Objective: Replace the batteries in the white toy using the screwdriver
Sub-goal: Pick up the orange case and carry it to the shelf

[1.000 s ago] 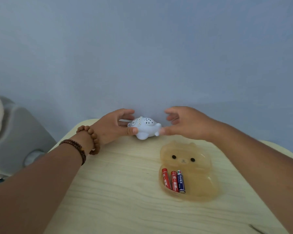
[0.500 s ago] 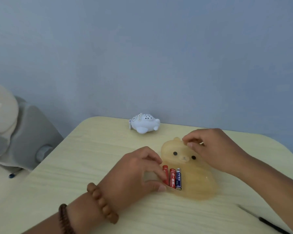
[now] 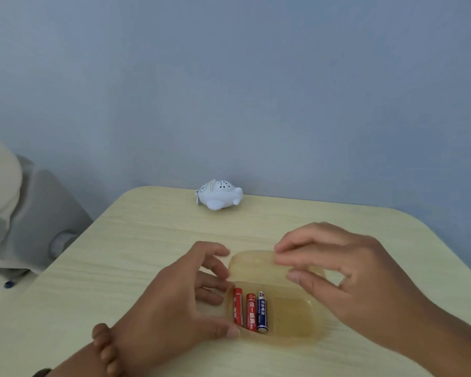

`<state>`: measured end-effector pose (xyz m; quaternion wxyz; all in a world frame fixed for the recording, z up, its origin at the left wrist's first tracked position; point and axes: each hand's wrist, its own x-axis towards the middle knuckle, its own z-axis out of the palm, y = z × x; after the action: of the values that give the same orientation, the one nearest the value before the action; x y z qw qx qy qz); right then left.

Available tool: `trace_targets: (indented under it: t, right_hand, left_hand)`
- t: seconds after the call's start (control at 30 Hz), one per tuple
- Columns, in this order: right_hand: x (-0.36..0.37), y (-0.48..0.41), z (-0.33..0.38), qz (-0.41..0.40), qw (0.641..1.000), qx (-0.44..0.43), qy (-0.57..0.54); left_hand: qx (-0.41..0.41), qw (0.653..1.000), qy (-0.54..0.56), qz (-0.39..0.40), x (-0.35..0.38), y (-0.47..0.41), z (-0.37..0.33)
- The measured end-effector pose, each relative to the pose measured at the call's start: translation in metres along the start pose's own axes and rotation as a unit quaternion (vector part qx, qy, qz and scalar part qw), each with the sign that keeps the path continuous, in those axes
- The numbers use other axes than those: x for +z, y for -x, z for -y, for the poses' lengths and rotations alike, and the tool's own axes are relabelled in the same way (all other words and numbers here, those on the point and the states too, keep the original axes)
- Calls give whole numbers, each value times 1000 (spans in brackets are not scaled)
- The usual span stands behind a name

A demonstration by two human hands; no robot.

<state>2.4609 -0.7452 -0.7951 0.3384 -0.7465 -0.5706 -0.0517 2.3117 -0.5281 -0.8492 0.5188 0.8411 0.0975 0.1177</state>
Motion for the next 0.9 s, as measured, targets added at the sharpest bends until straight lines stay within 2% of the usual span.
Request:
trace_targets:
  t: [0.1, 0.23, 0.37, 0.5, 0.6, 0.67, 0.73, 0.8, 0.9]
  right_hand:
    - [7, 17, 7, -12, 995, -87, 46]
    - [22, 35, 12, -23, 988, -142, 46]
    - [33, 46, 11, -42, 990, -136, 20]
    - [40, 50, 10, -51, 991, -124, 9]
    - [37, 51, 10, -18, 993, -117, 12]
    - [32, 52, 9, 19, 996, -84, 14]
    - [29, 52, 9, 53, 998, 29, -25]
    - [30, 52, 10, 76, 981, 147, -106]
    - [30, 51, 11, 100, 957, 217, -162]
  left_hand:
    - [11, 1000, -16, 15, -2, 4, -3]
    - [42, 993, -95, 58, -6, 8, -7]
    - [42, 984, -120, 124, -10, 11, -13]
    - [52, 989, -113, 83, -5, 8, -12]
    - [47, 988, -128, 67, -3, 6, -10]
    - [40, 990, -124, 61, -2, 6, -11]
    - [37, 990, -126, 57, -2, 7, -12]
    - [36, 989, -131, 59, -3, 7, -12]
    - [31, 989, -134, 58, -4, 6, -11]
